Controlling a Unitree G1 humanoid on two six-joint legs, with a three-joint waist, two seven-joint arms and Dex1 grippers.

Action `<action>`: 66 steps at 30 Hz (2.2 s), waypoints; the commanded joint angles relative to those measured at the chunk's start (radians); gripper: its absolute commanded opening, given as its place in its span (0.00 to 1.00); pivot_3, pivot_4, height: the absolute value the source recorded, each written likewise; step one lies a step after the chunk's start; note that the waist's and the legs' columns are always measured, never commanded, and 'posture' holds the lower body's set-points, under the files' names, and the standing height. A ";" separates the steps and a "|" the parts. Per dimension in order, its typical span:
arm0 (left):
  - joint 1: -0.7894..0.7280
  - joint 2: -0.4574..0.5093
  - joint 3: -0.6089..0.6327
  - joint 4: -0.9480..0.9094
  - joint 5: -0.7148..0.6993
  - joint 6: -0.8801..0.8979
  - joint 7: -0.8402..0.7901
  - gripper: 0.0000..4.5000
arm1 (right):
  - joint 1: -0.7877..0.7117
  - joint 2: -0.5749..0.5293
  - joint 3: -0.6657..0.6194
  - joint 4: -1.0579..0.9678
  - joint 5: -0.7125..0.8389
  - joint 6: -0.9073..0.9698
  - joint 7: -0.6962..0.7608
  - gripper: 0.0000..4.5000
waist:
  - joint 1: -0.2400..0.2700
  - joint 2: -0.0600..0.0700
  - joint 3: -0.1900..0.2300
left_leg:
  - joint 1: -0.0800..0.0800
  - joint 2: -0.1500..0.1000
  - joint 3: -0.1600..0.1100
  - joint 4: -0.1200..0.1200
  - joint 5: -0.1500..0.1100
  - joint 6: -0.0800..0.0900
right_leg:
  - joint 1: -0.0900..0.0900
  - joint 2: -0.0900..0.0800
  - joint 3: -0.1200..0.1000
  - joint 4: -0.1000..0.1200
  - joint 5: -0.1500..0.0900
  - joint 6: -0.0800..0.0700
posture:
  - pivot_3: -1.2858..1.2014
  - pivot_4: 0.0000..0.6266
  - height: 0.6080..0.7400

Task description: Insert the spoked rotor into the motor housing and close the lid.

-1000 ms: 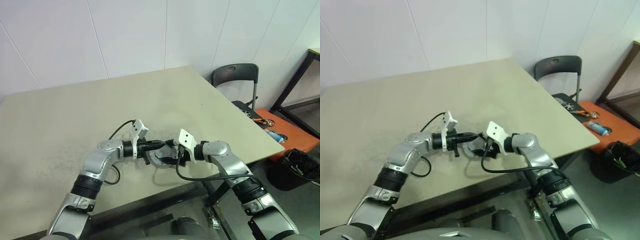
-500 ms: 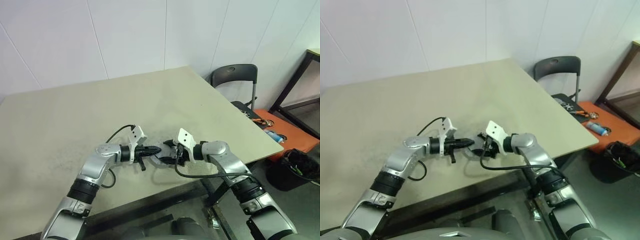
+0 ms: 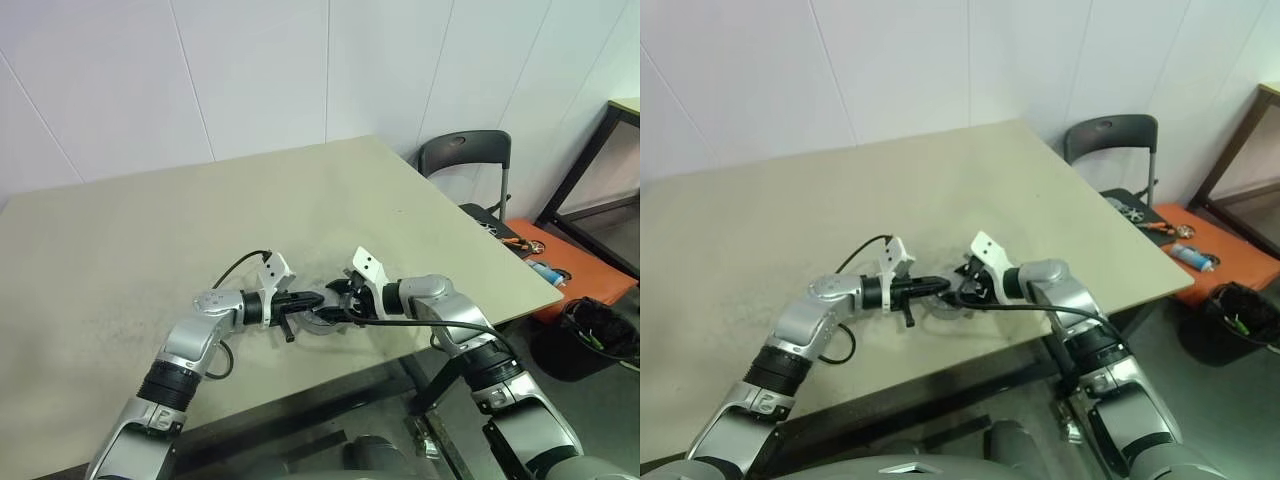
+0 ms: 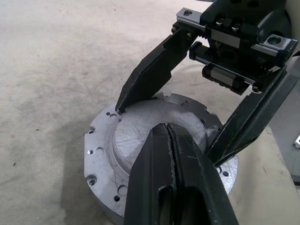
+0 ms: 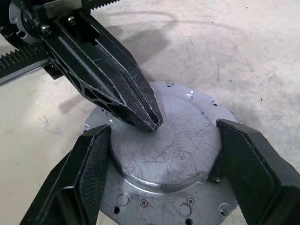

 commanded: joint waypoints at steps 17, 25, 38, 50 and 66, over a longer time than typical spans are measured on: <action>-0.016 0.005 0.013 -0.024 -0.005 0.029 0.004 0.01 | 0.077 -0.022 0.080 0.064 -0.110 -0.091 -0.028 0.71 | -0.021 0.001 0.000 | 0.000 0.000 -0.002 -0.002 0.000 0.000 | 0.002 0.000 -0.001 -0.007 0.000 0.001 | 0.52 0.00 1.00; -0.012 0.015 -0.002 -0.043 0.007 0.033 -0.004 0.01 | 0.072 -0.023 0.079 0.056 -0.106 -0.070 -0.024 0.71 | -0.022 0.002 0.000 | 0.000 0.000 -0.003 -0.003 0.000 0.000 | 0.003 0.000 -0.002 -0.008 0.000 0.001 | 0.52 0.00 1.00; -0.021 0.007 -0.006 -0.074 0.004 0.066 0.014 0.00 | 0.061 -0.023 0.032 -0.024 -0.008 0.085 0.024 0.99 | -0.018 0.003 0.000 | -0.001 0.001 -0.004 -0.011 -0.001 0.001 | 0.001 -0.001 -0.003 -0.012 0.000 0.005 | 0.52 0.00 1.00; -0.030 0.007 -0.004 -0.004 0.011 0.022 -0.011 0.00 | 0.022 -0.083 -0.038 -0.251 0.103 0.167 0.077 0.99 | 0.012 0.003 0.000 | -0.020 0.000 -0.004 -0.014 0.000 0.000 | -0.028 -0.002 -0.003 -0.011 0.003 0.003 | 0.52 0.00 1.00; -0.064 -0.022 -0.011 0.353 0.019 -0.181 -0.170 0.00 | 0.020 -0.075 -0.048 -0.217 0.096 0.166 0.037 0.99 | 0.015 0.003 -0.001 | -0.019 0.000 -0.003 -0.013 0.000 0.000 | -0.026 -0.002 -0.003 -0.011 0.003 0.002 | 0.52 0.00 1.00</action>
